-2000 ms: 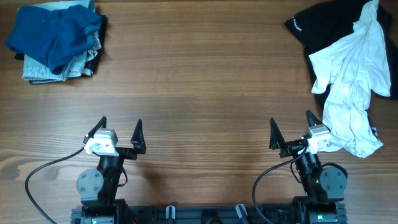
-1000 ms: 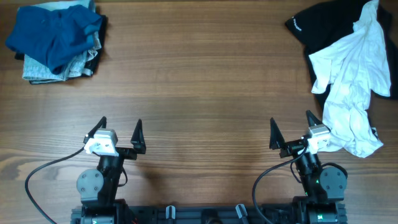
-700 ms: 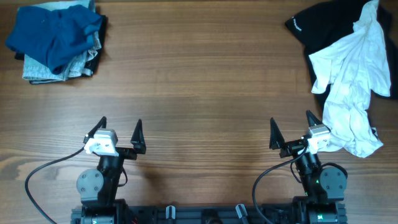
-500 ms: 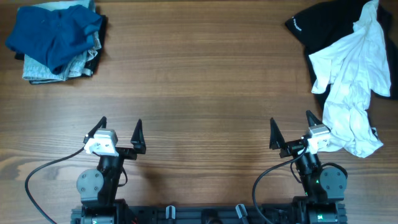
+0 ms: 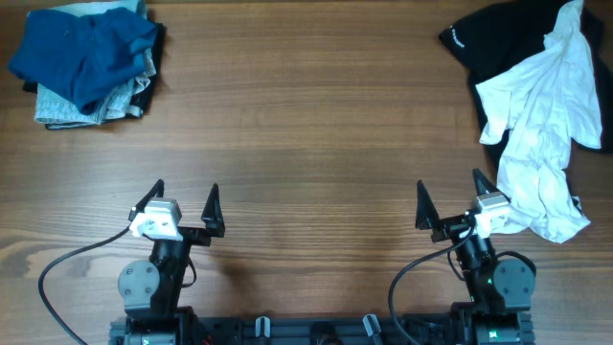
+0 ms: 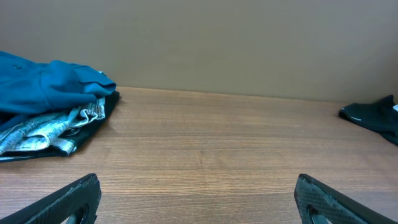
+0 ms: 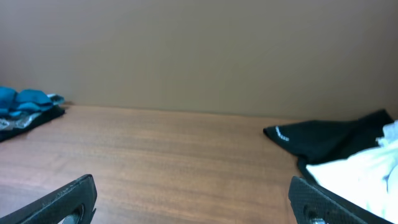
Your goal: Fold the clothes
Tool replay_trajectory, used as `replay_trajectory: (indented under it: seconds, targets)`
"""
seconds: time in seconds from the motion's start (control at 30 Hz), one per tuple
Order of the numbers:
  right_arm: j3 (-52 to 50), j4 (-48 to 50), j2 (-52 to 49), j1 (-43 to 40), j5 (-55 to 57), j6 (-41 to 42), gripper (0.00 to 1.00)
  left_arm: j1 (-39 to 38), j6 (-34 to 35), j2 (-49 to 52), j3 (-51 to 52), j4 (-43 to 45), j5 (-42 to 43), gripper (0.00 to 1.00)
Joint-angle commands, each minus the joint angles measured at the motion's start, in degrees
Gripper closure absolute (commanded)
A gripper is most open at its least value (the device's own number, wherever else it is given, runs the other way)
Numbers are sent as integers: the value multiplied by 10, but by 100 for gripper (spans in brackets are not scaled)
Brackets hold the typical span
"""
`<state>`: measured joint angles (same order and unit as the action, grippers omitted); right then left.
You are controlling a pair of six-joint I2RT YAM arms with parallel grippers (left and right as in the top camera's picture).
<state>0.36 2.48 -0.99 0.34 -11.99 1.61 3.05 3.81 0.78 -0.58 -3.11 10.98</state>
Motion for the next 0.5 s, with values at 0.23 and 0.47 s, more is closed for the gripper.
replay_trajectory:
  seconds: [0.23, 0.47]
  targets:
    - [0, 19, 0, 2, -3, 1, 0, -3, 10, -4, 2, -2, -1, 0]
    - [47, 31, -21, 2, -3, 0, 0, -3, 12, 16, -48, -11, -1, 0]
